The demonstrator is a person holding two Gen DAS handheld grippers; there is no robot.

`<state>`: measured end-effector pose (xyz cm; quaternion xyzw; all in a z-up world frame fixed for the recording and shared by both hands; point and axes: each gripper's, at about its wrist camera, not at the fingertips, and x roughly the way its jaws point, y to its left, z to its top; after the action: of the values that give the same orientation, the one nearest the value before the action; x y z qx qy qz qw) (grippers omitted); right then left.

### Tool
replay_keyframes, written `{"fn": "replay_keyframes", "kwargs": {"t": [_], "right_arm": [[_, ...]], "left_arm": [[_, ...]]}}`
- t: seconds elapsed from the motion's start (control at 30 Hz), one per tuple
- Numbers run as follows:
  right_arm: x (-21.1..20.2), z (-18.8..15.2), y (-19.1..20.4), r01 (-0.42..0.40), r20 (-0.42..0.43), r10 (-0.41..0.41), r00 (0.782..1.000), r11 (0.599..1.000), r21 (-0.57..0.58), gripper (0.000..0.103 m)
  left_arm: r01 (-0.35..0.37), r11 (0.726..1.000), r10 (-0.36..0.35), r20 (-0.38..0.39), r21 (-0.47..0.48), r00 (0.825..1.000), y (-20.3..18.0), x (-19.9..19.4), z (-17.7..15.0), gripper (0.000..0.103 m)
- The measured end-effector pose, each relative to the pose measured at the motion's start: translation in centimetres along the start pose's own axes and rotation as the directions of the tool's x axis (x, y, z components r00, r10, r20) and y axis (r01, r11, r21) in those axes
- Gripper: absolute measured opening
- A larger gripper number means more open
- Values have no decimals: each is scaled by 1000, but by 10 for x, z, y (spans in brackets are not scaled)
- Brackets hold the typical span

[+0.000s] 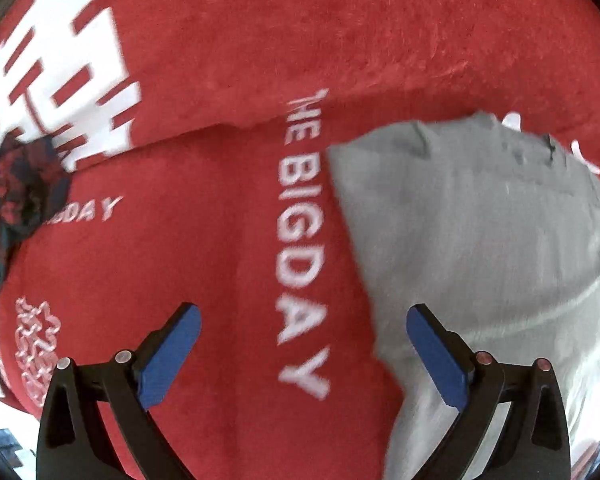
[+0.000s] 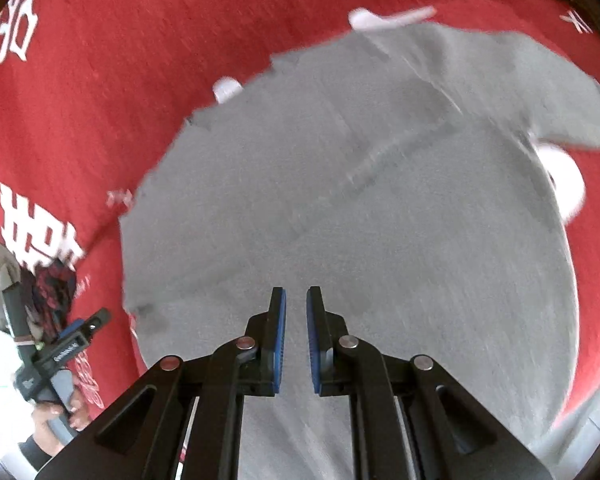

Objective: Fold small clothes

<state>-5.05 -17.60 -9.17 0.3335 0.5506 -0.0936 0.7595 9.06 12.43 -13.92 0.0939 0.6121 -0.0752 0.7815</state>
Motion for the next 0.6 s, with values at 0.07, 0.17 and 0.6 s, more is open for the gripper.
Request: {"fn": "replay_keyframes", "kwargs": {"t": [0.07,0.17,0.6], "right_arm": [[11,16,14,7,18,-6,1000,999,-46,12],[39,30,24,45,-21,-48,999,994,-102,12],[-12,-1,-41,39,-93,-36,995,998,38,43]], "left_arm": [[-50,998,50,-16,49,999,-8,18,4,103],[-69,996,71,-31,60,997,-14,34,0,103],[-29,996,37,-104,85,994,-48,-5,-3,103]]}}
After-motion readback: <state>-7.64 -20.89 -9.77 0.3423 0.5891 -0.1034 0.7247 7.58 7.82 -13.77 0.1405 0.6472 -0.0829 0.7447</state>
